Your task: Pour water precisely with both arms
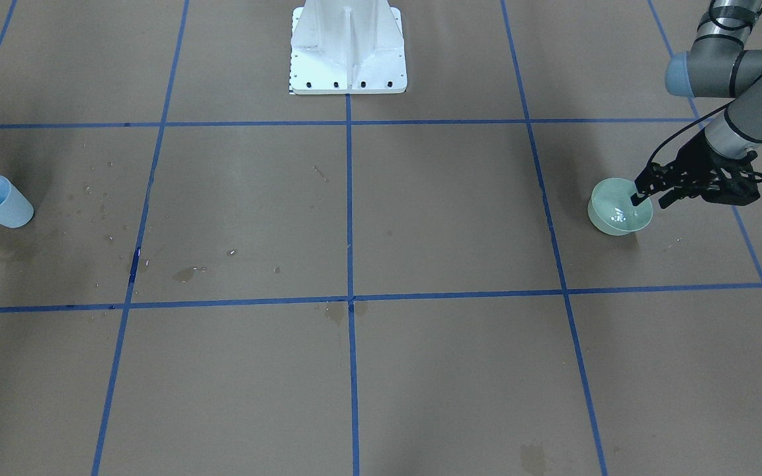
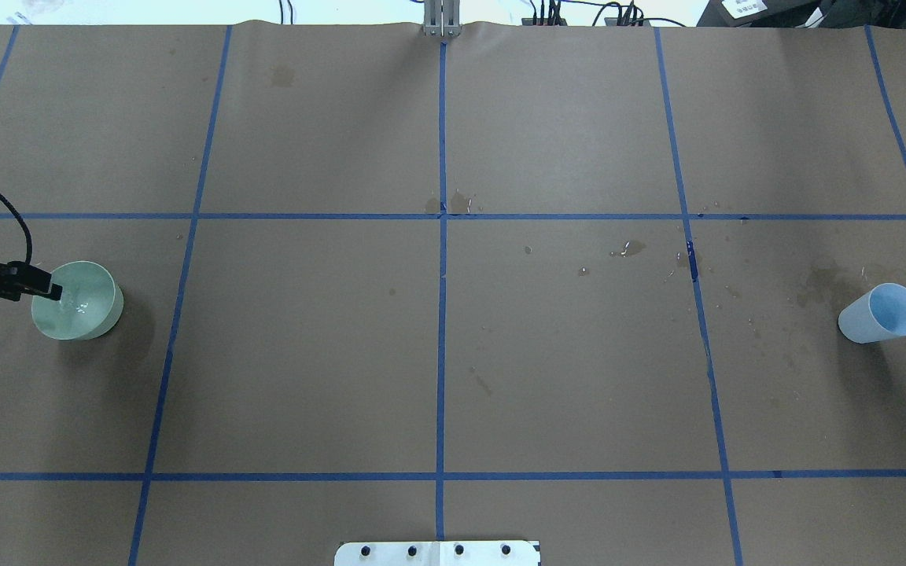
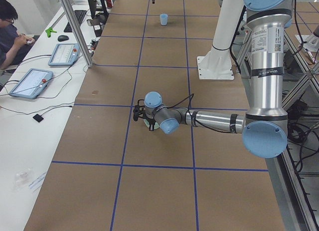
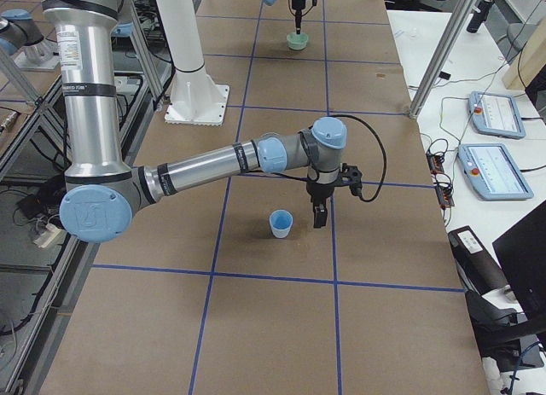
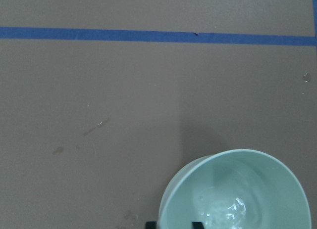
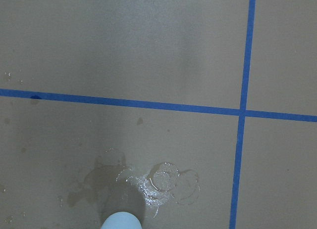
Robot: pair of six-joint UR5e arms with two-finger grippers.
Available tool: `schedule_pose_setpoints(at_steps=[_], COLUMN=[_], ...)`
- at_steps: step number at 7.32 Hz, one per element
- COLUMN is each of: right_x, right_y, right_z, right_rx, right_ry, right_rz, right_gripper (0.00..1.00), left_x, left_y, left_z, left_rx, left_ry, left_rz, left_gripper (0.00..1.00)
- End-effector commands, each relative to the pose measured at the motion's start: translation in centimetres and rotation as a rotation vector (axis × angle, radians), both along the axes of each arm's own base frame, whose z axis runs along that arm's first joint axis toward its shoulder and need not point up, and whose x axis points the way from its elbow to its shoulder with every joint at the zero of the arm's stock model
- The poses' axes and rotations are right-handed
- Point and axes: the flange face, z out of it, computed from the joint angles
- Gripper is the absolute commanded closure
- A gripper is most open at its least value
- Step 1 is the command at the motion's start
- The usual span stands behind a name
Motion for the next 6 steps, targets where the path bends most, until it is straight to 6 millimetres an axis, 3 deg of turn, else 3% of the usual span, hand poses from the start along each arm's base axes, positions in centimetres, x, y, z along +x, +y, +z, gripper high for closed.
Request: schedule_pose_setpoints(at_steps=[1,3,4,6], right_x=[0.0,-0.1,0.3,2.4], right_y=[0.0,-0.1,-0.1,0.6], right_z=[0.3,0.8,1.2,2.5], right_rx=[-0.007,-0.017,-0.016,-0.021], right_ry=[0.0,-0.003,-0.005,-0.041], right_rz=[0.0,-0.003,-0.011,-0.018], right_gripper=[0.01,0.01,0.01,0.01], left_x=[-0.1,-1.8,-4.5,-10.5], left_y=[0.0,-1.8,-3.8,-9.3], left_z=[-0.5,-1.1,-1.2,-3.7], left_rx=[0.002,0.012,0.044,0.097], left_ry=[0.002,-0.012,-0.073,-0.184], left_rz=[0.002,-0.009,0.014,0.089], left_gripper=[0.01,0.01,0.01,0.01])
